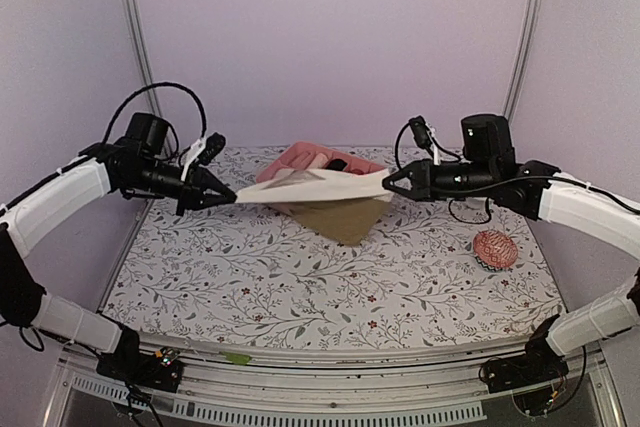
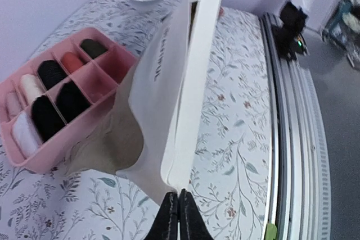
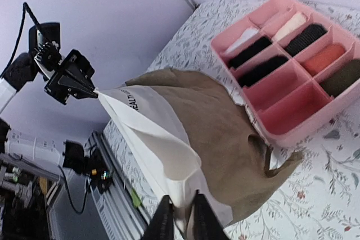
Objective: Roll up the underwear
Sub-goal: Turn over the underwear at the center of the board, then move the right arm with the bin to the storage box.
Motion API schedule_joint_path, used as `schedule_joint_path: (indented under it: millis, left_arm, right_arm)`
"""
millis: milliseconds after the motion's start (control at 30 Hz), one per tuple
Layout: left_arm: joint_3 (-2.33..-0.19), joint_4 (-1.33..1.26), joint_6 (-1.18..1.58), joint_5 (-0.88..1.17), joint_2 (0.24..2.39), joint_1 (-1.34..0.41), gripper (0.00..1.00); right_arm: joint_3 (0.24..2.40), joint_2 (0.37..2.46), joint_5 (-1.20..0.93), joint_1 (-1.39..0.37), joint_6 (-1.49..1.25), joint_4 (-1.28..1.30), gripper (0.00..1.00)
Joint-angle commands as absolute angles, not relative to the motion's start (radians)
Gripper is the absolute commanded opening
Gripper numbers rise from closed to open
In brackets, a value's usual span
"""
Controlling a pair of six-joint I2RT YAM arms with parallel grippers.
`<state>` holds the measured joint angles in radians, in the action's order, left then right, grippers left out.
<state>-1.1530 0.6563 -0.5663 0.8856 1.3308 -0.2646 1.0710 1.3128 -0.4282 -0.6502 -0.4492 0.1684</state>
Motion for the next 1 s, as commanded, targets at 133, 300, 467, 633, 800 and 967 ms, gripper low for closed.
schedule_joint_path:
  millis: [133,300,467,633,800,967]
  left_arm:
    - [-0.801,0.970,-1.220,0.782,0.955,-0.456,0.76]
    - [-0.753,0.786,-1.077,0.738,0.877,-0.457,0.94]
    - [-0.877,0.630,-0.782,0.699,1.156,-0.452,0.79]
    - [-1.145,0.541,-0.518,0.639,1.485,-0.403,0.68]
    - [-1.321,0.541,-0.416,0.634,1.711,-0.340,0.57]
    - [-1.337,0.468,-0.348,0.612,1.791,-0.311,0.52]
  right_arm:
    - [0.730,1.104,-0.597,-0.746,-0.422,0.391,0.93]
    - [0.738,1.094,-0.483,-0.734,-0.390,0.434,0.93]
    - [0.871,1.346,-0.365,-0.731,-0.454,0.383,0.79]
    - [1.051,1.580,-0.355,-0.662,-0.569,0.287,0.67]
    - [1.281,1.821,-0.409,-0.645,-0.593,0.272,0.60]
    - [1.410,1.996,-0.499,-0.656,-0.612,0.224,0.51]
